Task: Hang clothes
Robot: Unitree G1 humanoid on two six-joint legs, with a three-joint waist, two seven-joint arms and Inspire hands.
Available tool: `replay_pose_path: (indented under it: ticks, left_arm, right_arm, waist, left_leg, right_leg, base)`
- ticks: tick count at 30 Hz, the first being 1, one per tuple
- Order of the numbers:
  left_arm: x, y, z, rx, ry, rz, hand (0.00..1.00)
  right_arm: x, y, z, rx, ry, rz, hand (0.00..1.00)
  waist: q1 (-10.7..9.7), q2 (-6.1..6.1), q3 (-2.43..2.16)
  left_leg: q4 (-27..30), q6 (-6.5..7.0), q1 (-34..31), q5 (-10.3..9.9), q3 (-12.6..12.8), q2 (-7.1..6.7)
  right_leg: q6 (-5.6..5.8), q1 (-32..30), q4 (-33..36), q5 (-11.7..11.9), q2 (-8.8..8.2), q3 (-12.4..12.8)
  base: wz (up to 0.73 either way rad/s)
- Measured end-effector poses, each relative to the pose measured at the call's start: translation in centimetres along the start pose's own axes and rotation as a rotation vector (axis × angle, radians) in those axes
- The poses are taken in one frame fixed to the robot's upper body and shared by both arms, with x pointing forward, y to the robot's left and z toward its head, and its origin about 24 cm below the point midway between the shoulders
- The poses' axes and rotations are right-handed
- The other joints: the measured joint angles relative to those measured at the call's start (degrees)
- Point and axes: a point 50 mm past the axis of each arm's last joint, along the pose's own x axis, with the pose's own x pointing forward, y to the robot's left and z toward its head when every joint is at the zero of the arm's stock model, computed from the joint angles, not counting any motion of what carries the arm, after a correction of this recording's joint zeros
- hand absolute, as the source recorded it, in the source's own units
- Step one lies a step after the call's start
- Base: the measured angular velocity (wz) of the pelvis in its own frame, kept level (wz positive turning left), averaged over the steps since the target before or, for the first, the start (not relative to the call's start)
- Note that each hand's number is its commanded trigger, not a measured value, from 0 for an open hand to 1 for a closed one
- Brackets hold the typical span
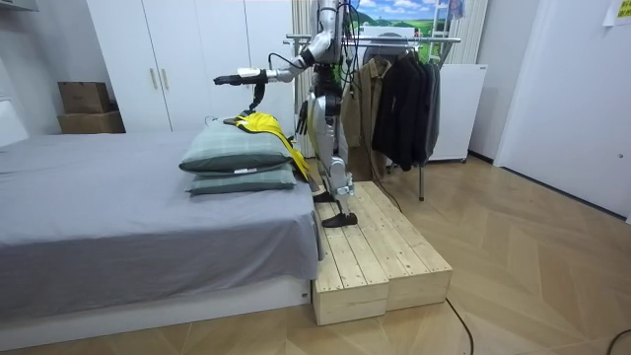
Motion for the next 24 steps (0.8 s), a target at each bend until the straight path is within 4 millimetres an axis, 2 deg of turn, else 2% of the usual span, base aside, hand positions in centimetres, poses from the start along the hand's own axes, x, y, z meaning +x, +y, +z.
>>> replay_pose_path:
  ticks: [6, 16, 24]
  left_arm:
    - [0.3, -0.5, 0.1, -0.022, 0.027, -0.038, 0.0]
    - [1.5, -0.7, 2.7, -0.064, -0.046, -0.182, 0.0]
    - [0.7, -2.4, 2.8, -0.126, -0.015, -0.342, 0.0]
  right_arm:
    - [0.1, 0.2, 0.8, -0.026, -0.009, 0.001, 0.0]
    - [0.3, 0.5, 1.6, -0.055, -0.024, 0.007, 0.0]
    - [0.3, 0.7, 1.8, -0.08, -0.027, 0.014, 0.0]
  waist:
    - [-1.7, 0.15, 0.14]
    - [-2.7, 0.01, 0.25]
    - [-2.9, -0.11, 0.35]
  left_leg:
    - [0.1, 0.0, -0.9, 0.0, 0.0, -0.01]
    - [0.4, 0.04, -2.2, 0.1, 0.3, 0.0]
    - [0.3, 0.04, -2.3, 0.1, 0.9, 0.02]
  right_leg:
    - [-0.08, -0.8, 0.0, 0.1, 0.01, 0.0]
    - [-0.07, -2.3, 0.3, 0.1, -0.02, 0.7]
    - [-0.07, -2.5, 0.3, 0.1, -0.02, 0.8]
  base:
    - [0.0]
    - [0.0]
    - [-0.01]
